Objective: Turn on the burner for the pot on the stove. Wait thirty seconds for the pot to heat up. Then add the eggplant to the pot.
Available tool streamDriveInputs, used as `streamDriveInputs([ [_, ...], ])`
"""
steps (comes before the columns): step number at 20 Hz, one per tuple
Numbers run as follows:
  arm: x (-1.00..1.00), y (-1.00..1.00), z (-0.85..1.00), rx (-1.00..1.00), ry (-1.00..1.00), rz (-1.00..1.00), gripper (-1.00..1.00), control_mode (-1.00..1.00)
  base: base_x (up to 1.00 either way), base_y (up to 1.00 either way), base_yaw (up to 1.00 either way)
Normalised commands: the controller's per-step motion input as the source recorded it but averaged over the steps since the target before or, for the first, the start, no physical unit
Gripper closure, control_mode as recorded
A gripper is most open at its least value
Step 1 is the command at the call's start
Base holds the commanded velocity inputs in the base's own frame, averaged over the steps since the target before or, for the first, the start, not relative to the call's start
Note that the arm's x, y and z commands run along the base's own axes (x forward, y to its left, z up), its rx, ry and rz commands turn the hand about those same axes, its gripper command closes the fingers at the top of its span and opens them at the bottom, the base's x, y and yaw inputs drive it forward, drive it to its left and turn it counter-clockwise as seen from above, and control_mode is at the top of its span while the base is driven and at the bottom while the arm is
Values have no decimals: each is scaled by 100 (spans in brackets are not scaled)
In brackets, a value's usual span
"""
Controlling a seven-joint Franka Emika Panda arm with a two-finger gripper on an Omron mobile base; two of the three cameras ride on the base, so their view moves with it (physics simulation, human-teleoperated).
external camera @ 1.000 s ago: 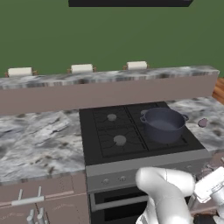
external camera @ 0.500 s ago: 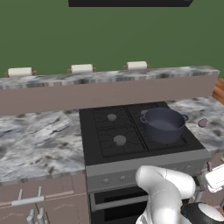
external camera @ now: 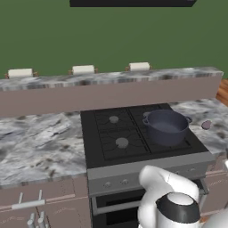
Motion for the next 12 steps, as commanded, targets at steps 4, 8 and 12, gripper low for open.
streamDriveInputs([
  [4, -58, -7, 98, 6, 28, 0, -100, -100, 0, 0, 0],
  [8, -33, 0, 87, 0, 47, 0, -100, -100, 0, 0, 0],
  [12, -7, 2, 74, -1, 69, 0, -100, -100, 0, 0, 0],
])
